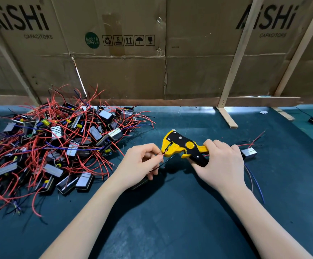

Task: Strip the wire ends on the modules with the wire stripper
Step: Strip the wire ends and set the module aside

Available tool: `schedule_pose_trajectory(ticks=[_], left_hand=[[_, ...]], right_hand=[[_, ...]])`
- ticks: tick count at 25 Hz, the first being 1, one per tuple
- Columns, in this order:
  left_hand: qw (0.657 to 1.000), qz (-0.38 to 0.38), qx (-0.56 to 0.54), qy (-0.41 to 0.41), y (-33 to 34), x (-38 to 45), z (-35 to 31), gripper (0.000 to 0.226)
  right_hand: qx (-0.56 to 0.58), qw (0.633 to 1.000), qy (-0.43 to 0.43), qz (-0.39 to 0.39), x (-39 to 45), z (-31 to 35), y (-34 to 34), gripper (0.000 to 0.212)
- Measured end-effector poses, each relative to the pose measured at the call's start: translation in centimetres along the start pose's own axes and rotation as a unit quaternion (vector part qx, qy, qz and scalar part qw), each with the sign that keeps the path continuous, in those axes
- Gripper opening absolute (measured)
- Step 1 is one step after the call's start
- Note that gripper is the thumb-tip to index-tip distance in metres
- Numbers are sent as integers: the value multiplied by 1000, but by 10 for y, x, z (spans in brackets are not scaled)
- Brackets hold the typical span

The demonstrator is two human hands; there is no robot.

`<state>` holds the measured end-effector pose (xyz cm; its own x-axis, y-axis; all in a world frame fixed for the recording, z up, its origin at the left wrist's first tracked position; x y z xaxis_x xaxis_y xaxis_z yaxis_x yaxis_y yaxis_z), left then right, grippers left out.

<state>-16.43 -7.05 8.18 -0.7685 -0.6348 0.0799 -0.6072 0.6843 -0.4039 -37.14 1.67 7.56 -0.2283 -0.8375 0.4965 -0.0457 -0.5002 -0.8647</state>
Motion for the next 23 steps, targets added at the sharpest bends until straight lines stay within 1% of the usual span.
schedule_pose_trajectory(ticks=[11,13,16,19,23], left_hand=[[1000,10,-5,-12,-2,-1,-3,21],[1000,15,-7,-12,-2,-1,-2,21],[1000,23,-3,-16,-2,-2,-2,21],[999,28,-14,-18,-4,-3,-3,20],[999,20,-14,-28,-1,0,-5,21]], right_hand=[[10,1000,-1,15,-1,3,-2,51],[16,999,2,30,-1,3,-5,52],[11,998,18,55,-3,5,-7,57],[1,998,29,62,-4,5,-8,55],[-15,993,66,94,-4,5,-4,53]])
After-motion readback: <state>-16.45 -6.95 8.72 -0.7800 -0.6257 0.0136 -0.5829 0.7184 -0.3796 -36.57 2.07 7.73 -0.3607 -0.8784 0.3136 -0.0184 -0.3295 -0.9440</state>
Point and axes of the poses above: each hand's wrist, its own x-axis towards the middle knuckle, its own y-axis out of the palm, z = x × y, the point moved 2 cm from there along x, towards the middle knuckle, and after that the axes turned 13 degrees about z, right-handed, at the moved point
